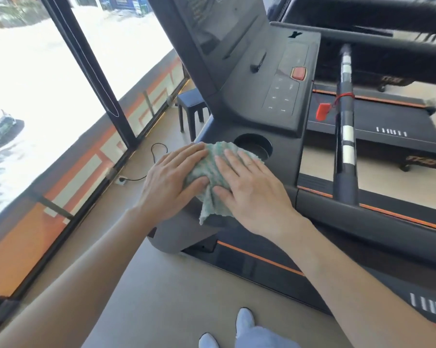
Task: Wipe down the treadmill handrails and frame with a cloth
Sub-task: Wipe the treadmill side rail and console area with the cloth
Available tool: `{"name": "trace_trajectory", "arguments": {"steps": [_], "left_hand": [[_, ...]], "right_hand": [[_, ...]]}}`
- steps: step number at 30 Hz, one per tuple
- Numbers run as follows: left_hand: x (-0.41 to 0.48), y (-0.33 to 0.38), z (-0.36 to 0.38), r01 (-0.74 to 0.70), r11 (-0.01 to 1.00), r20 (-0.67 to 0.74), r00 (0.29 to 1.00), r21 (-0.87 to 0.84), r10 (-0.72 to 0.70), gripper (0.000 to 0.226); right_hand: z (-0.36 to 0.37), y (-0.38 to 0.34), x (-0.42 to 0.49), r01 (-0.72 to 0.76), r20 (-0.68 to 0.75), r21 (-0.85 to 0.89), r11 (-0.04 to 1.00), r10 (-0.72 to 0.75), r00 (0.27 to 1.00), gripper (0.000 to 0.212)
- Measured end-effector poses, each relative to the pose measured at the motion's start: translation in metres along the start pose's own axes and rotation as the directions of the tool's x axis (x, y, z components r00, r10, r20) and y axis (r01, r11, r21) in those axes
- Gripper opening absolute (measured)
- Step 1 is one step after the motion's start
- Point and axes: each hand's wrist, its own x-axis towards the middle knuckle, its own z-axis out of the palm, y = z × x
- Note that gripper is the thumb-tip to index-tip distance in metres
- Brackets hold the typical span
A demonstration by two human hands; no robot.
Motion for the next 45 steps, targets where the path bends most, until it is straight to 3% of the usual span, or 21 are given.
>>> {"name": "trace_trajectory", "arguments": {"steps": [3,6,12,19,23,28,31,35,41,45], "left_hand": [[0.024,-0.006,-0.004,0.106,0.99,0.151,0.984,-0.093,-0.091,0.066],[0.049,-0.013,-0.008,0.139,0.98,0.316,0.945,-0.141,-0.089,0.068],[0.089,-0.014,-0.008,-0.038,0.998,0.531,0.845,-0.056,0.062,0.081],[0.126,-0.005,0.006,-0.366,0.925,0.594,0.724,-0.101,0.352,0.097],[0.134,0.004,0.01,-0.469,0.869,0.608,0.647,-0.159,0.461,0.096],[0.126,0.017,0.006,-0.585,0.79,0.624,0.552,-0.182,0.552,0.095],[0.111,0.012,0.001,-0.573,0.79,0.581,0.573,-0.22,0.578,0.098],[0.095,-0.006,-0.004,-0.536,0.811,0.489,0.656,-0.235,0.575,0.089],[0.105,-0.018,-0.001,-0.357,0.892,0.465,0.763,-0.277,0.45,0.081],[0.113,-0.021,-0.004,-0.171,0.881,0.258,0.916,-0.442,0.307,0.052]], "right_hand": [[-0.007,0.014,0.019,-0.028,0.143,0.038,0.999,0.022,0.989,0.071],[-0.012,0.025,0.036,-0.074,0.223,0.05,0.996,0.061,0.973,0.07],[-0.021,0.053,0.047,-0.153,0.287,-0.034,0.988,0.156,0.945,0.072],[-0.029,0.068,0.016,-0.349,0.268,-0.004,0.937,0.337,0.902,0.077],[-0.029,0.055,-0.012,-0.492,0.228,0.043,0.869,0.471,0.852,0.075],[-0.024,0.011,-0.033,-0.617,0.152,-0.023,0.787,0.612,0.776,0.075],[-0.016,-0.017,-0.032,-0.61,0.09,-0.072,0.789,0.614,0.784,0.085],[-0.015,-0.026,-0.019,-0.563,0.067,-0.104,0.82,0.57,0.819,0.084],[-0.022,0.012,0.013,-0.568,0.18,-0.028,0.822,0.563,0.806,0.08],[-0.025,0.044,0.024,-0.567,0.201,0.024,0.823,0.552,0.81,0.068]]}}
